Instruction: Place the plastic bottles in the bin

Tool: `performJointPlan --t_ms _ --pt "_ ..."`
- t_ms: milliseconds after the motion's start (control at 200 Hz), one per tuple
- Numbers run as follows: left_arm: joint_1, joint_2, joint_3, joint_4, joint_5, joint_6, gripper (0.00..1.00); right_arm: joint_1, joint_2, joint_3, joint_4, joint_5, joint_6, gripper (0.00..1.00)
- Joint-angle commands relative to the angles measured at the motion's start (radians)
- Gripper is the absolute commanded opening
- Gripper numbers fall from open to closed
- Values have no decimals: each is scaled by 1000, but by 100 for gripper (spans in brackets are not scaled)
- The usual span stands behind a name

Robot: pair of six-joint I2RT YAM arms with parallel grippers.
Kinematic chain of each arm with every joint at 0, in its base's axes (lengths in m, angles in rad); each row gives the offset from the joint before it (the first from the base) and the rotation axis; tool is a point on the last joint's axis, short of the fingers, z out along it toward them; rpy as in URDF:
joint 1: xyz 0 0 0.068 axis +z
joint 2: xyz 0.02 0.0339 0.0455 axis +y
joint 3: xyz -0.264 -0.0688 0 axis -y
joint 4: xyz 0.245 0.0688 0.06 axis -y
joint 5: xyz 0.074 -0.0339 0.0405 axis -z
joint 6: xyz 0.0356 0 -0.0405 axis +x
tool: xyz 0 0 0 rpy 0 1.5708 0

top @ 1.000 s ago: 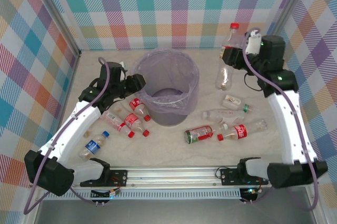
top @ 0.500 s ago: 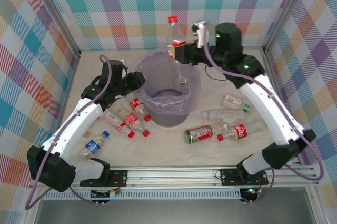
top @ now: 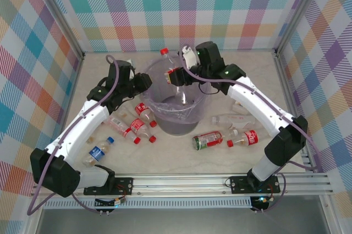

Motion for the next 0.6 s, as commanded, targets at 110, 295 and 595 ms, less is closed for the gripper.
performJointPlan --t_ms 110,295,595 --pt "-18 65 54 22 -39 -36 22 7 -26 -70 47 12 -37 53" --pt "-26 100 96 23 -54 -23 20 7 -13 -56 17 30 -53 64" --pt "-25 193 214 -89 -20 91 17 5 4 100 -147 61 -108 76"
